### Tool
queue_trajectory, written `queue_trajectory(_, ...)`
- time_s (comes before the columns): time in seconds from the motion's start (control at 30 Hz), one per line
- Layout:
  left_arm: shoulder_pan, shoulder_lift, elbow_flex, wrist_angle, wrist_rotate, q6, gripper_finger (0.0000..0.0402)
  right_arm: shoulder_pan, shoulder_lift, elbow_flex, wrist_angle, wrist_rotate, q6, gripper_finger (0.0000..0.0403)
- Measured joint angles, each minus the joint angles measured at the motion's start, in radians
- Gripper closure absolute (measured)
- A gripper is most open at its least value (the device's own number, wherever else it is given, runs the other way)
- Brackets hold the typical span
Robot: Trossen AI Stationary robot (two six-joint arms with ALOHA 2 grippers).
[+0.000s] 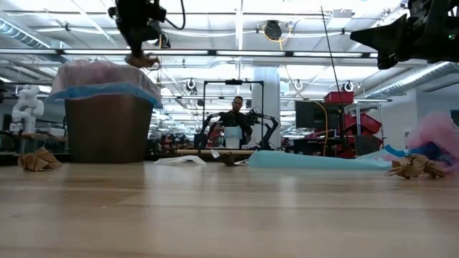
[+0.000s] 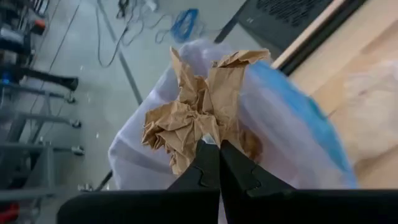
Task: Place trash/remove bag and relplace
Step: Put the brown napkin into the trash bin, then put the white paper into the trash bin
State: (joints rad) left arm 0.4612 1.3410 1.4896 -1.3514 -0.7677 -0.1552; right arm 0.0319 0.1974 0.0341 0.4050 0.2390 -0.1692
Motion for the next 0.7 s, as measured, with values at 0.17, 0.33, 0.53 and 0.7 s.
queue_trajectory(0.17,0.127,0.002,-0.015,0.002,0.022,0.007,0.0401,0.000,0.000,0.000,0.002,0.000,0.000,0.0403)
queue_trajectory(0.33,0.177,0.019,-0.030,0.006,0.052,0.068,0.0371,0.000,0.000,0.000,-0.006,0.000,0.010,0.0403)
queue_trajectory(0.53,0.181,0.021,-0.035,-0.001,0.109,0.112,0.0280,0.000,0.000,0.000,-0.021,0.000,0.027,0.0403)
queue_trajectory(0.7,0.180,0.021,-0.035,-0.001,0.156,0.165,0.0220,0.000,0.000,0.000,-0.022,0.000,0.027,0.0391)
